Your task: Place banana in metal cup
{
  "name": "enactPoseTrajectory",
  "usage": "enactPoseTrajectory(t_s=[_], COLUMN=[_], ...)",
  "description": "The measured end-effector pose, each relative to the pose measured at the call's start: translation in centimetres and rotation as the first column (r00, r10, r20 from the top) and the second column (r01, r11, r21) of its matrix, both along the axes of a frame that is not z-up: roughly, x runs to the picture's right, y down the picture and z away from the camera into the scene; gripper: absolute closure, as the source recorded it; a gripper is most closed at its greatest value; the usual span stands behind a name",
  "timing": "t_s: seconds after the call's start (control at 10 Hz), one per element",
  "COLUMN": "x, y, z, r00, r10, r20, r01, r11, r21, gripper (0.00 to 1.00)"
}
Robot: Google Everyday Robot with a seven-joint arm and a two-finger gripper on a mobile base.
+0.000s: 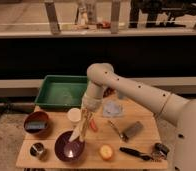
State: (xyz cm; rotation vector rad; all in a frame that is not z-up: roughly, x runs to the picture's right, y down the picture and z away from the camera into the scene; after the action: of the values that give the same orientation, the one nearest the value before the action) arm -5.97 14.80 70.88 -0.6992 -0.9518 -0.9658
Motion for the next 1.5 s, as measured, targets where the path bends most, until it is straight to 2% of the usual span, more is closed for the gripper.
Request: enactPoseTrajectory(t_s=[0.2, 0.3, 0.4, 0.5, 0.7, 0.9, 1.1, 1.5], x=[-1.6, -2.9, -4.0, -4.7, -6.8, -8.8, -10.8, -13.8], y=[0.6, 1.2, 1.9, 2.6, 3.7, 4.5, 5.5, 7.4], z=[-0.5, -0.6, -0.6, -0.4, -0.1, -0.3, -0.4, -1.2], r00=[0.995, 0.986, 0.977, 0.971, 0.958, 0.945, 0.938, 0.934], r10=[0.019, 0.031, 0.034, 0.033, 0.04, 0.05, 0.053, 0.047], r20=[0.099, 0.164, 0.212, 0.238, 0.285, 0.324, 0.342, 0.354], r01=[-0.019, -0.03, -0.039, -0.046, -0.073, -0.101, -0.113, -0.114], r11=[0.9998, 0.9995, 0.9991, 0.9976, 0.9916, 0.9847, 0.9811, 0.9785], r21=[-0.009, -0.009, 0.019, 0.051, 0.106, 0.142, 0.157, 0.172], gripper=[1.0, 1.0, 1.0, 1.0, 1.0, 1.0, 1.0, 1.0])
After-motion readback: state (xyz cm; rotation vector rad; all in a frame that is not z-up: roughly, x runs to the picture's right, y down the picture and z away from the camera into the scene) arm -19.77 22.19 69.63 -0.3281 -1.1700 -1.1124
